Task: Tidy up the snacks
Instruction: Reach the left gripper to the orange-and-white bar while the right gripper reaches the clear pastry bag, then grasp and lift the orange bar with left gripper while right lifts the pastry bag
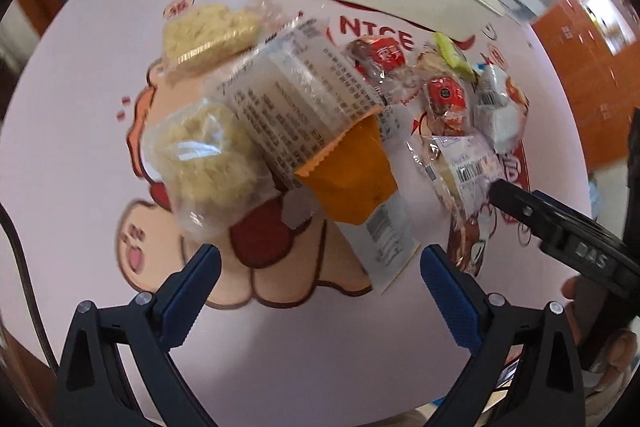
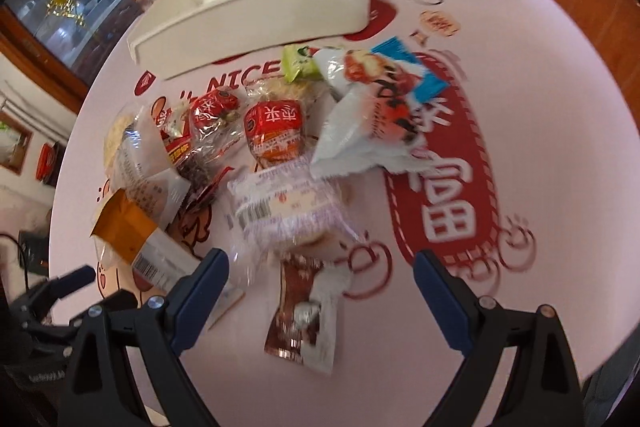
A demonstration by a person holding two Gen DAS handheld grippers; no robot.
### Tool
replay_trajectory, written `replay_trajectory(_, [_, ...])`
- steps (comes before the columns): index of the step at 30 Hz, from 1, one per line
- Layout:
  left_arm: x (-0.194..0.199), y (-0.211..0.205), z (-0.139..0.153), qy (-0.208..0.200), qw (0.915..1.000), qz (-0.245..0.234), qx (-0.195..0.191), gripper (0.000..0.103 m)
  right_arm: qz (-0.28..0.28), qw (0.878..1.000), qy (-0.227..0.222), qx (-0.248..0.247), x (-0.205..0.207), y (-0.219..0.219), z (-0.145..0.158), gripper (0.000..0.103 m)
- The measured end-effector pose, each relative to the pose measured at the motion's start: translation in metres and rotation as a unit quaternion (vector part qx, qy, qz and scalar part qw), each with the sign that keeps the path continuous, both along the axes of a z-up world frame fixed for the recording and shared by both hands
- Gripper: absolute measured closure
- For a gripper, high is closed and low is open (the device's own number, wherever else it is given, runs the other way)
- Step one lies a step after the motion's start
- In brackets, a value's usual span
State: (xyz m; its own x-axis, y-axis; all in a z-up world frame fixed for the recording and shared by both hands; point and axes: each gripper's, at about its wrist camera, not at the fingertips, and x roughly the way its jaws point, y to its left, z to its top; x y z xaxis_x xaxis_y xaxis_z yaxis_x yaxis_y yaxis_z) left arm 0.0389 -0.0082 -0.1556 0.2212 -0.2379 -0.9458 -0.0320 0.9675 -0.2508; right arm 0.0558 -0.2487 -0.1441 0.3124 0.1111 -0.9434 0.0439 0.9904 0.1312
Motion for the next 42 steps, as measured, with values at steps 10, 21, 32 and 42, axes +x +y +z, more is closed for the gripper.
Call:
replay_trajectory(10, [-0.017, -0.005, -0.017, 0.009, 0.9961, 0.088, -0.001, 0.004, 0.103, 0.992, 0.067, -0.007, 0.049, 0.028, -0.041, 0.009])
replay_trajectory(21, [-0.009, -0.030, -0.033, 0.022, 0.9898, 0.141, -0.008, 0.005, 0.141, 0.988, 0.063, -0.029, 0.044, 0.009, -0.033, 0.042])
replay_trajectory(32, [0.014, -0.069, -0.047, 0.045, 0.9883, 0.144, 0.024, 0.064, 0.162, 0.985, 0.052, -0.034, 0.026, -0.016, -0.033, 0.043])
replay_trajectory(42, [0.010, -0.082, -0.021, -0.002, 0.9922, 0.101, 0.073, 0.067, 0.166, 0.984, 0.051, -0.027, 0.016, -0.018, -0.025, 0.045])
